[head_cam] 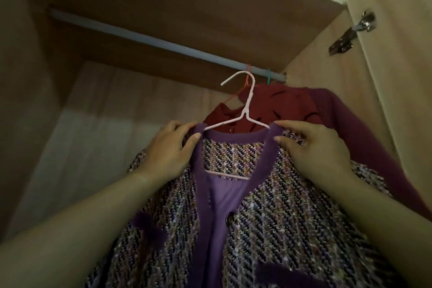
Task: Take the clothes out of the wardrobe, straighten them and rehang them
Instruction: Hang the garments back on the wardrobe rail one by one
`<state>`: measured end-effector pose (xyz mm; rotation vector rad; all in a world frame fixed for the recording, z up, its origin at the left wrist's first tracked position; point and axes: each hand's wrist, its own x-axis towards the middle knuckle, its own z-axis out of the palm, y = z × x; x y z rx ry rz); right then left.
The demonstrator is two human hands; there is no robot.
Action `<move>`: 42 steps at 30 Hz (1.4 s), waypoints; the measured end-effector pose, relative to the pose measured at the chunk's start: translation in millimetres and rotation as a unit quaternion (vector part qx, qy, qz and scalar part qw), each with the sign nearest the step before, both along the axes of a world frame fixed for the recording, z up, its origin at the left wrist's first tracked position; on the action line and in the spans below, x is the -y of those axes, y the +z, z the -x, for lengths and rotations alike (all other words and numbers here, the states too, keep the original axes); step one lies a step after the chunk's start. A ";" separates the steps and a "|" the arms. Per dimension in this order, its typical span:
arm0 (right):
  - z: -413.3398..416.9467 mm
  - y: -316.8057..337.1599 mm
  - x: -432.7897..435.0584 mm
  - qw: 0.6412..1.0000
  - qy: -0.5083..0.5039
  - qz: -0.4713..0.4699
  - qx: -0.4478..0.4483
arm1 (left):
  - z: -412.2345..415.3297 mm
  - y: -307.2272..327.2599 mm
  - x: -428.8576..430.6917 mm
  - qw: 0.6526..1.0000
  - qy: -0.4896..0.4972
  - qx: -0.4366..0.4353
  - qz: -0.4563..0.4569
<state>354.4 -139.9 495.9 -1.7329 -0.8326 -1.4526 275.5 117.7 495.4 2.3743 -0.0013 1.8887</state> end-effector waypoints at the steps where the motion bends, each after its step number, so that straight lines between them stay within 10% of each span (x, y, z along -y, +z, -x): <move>1: -6.9 9.4 -7.9 1.000 -0.009 -0.007 0.005 | -12.3 6.1 -7.5 1.000 -0.011 -0.001 0.002; 23: -97.8 229.4 -125.2 0.985 -0.171 -0.016 -0.009 | -182.8 104.6 -112.8 0.998 -0.058 -0.005 -0.022; 34: -115.5 139.6 -133.9 0.943 -0.282 0.073 0.160 | -190.9 31.1 -119.5 0.995 -0.086 0.022 -0.040; 42: -118.3 -62.9 -131.1 0.954 -0.246 0.162 0.051 | -149.2 -89.4 -102.8 0.990 -0.095 -0.092 -0.045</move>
